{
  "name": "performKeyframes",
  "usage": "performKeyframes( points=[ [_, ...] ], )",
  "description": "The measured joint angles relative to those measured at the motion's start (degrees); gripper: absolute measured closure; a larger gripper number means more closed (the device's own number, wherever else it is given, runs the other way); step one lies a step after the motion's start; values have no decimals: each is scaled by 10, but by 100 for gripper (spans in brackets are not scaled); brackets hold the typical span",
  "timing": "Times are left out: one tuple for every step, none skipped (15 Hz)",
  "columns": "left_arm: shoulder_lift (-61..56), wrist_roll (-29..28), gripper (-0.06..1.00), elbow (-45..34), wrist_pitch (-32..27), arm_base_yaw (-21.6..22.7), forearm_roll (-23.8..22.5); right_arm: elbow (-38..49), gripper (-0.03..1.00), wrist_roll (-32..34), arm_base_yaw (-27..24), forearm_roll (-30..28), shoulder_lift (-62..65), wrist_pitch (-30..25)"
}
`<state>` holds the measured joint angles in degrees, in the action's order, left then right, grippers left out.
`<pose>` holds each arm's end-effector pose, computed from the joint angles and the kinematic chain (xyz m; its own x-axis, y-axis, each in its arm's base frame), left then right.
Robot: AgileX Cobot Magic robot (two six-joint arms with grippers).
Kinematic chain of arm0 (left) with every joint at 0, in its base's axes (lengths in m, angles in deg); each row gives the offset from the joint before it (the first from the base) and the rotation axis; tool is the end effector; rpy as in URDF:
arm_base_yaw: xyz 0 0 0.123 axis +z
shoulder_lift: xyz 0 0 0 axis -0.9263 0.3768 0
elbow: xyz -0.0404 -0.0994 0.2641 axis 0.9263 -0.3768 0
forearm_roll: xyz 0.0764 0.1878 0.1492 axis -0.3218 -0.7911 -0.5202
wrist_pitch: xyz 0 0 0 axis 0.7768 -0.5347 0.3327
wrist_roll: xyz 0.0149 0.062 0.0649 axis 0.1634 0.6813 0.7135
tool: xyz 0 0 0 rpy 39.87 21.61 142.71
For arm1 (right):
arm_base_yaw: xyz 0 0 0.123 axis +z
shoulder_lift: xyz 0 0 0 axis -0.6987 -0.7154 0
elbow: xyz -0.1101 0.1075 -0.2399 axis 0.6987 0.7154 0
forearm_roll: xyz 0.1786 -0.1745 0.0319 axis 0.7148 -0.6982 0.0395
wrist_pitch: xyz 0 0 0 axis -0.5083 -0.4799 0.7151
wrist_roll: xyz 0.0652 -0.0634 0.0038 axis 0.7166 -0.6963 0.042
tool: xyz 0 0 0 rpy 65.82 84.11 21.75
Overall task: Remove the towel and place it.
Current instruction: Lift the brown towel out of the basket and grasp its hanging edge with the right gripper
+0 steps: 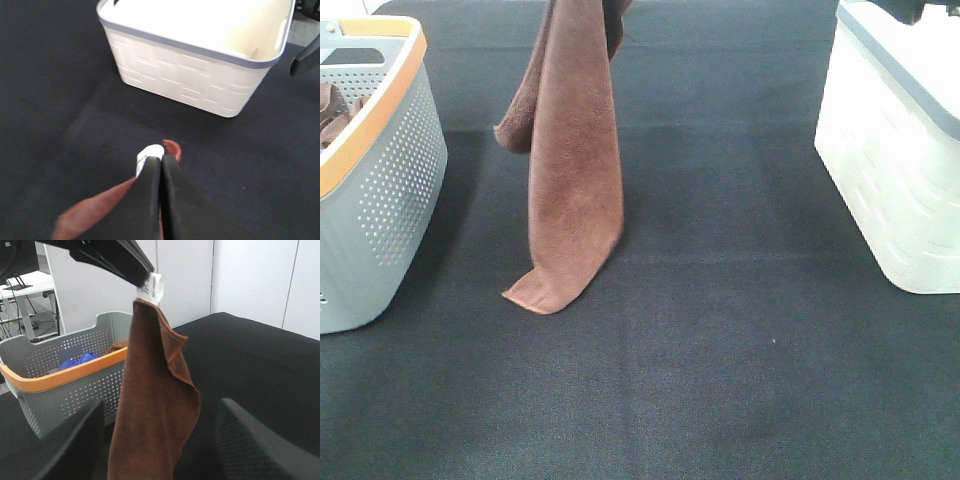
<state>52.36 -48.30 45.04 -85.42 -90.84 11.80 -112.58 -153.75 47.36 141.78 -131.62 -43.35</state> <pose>0.3686 -0.2092 0.4401 -0.2641 0.4974 -0.8264 0.8900 0.4559 -0.0100 0.2312 0.0742 0.3332 -0.1381 -0.0631 -0.9884 -0.7176 0.6942 0.0559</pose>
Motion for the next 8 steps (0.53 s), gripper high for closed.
performKeyframes(
  points=[
    [3,0,94,0,0,0,32,0,35,2,0,-2,0,0],
    [3,1,94,0,0,-1,68,0,35,2,0,-7,0,1],
    [-3,1,94,0,0,-3,100,0,35,2,0,-13,0,2],
    [-9,2,94,0,0,-6,128,0,35,2,0,-14,0,3],
    [-18,2,94,0,0,-10,149,-1,35,2,0,-14,0,3],
    [-23,2,94,0,0,-16,158,-5,35,2,0,-13,0,3],
    [-26,2,94,0,0,-23,158,-13,35,2,0,-9,-1,3],
    [-27,2,94,0,0,-31,159,-23,35,2,0,-5,-1,3]
  ],
)
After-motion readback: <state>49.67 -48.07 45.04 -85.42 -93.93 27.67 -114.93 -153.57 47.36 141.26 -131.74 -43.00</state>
